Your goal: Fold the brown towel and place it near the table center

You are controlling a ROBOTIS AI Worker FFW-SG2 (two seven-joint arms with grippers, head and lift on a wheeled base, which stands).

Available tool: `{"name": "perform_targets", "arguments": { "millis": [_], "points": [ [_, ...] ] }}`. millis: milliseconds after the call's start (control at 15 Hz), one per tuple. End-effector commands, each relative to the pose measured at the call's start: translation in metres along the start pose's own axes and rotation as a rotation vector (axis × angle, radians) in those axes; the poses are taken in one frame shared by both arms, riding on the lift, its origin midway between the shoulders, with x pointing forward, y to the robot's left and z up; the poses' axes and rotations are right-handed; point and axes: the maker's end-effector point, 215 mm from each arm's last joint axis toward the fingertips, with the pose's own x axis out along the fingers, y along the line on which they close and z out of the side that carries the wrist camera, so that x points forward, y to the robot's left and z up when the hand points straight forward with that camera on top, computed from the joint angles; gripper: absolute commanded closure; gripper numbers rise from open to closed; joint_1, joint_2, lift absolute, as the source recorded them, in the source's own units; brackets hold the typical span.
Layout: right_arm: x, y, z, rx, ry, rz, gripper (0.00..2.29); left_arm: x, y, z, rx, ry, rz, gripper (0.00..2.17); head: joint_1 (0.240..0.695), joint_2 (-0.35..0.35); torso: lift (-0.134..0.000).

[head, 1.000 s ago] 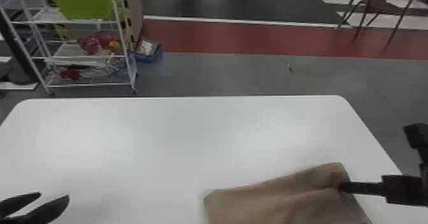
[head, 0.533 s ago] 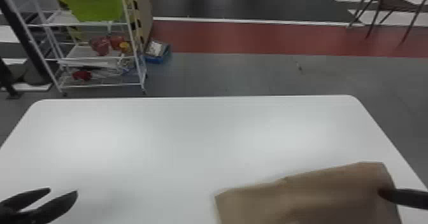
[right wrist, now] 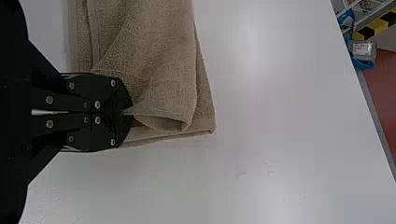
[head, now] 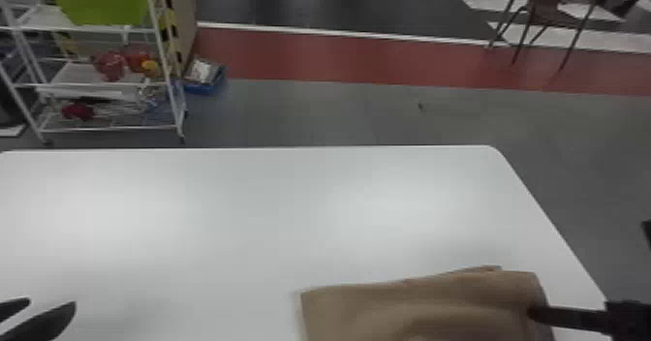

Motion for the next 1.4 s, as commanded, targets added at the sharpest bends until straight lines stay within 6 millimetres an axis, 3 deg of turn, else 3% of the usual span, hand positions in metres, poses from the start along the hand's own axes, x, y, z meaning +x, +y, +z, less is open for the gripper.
{"name": "perform_targets", "arguments": {
  "millis": [0,133,600,867,1067,1133,1267,1333],
  "points": [
    [-0.006,-0.002,0.018,-0.003,-0.035,-0.006,1.87,-0.001,-0.001,-0.002,-0.009,-0.001,-0.004,0.02,0.695,-0.159,-0.122],
    [-0.005,-0.002,0.02,-0.003,-0.036,-0.008,1.87,0.0,-0.002,-0.003,-0.009,0.0,-0.006,0.02,0.695,-0.164,-0.122],
    [0.007,-0.017,-0.016,0.033,0.046,-0.042,1.86,-0.001,-0.002,-0.005,-0.012,0.003,-0.007,0.02,0.695,-0.172,-0.122],
    [-0.001,-0.026,-0.003,0.049,0.012,-0.055,1.86,0.0,-0.004,-0.005,-0.01,0.002,-0.012,0.02,0.695,-0.196,-0.122],
    [0.001,-0.032,-0.011,0.061,0.03,-0.064,1.84,0.0,-0.003,-0.006,-0.011,0.004,-0.009,0.02,0.695,-0.209,-0.122],
    [0.002,-0.034,-0.013,0.07,0.034,-0.065,1.6,0.0,-0.003,-0.006,-0.011,0.004,-0.009,0.02,0.695,-0.211,-0.122],
    [0.0,-0.038,-0.017,0.071,0.042,-0.078,0.02,0.002,-0.003,-0.006,-0.01,0.005,-0.008,0.02,0.695,-0.216,-0.122],
    [-0.003,-0.042,-0.016,0.081,0.032,-0.083,0.0,0.002,-0.003,-0.006,-0.01,0.005,-0.008,0.02,0.695,-0.221,-0.122]
  ]
}}
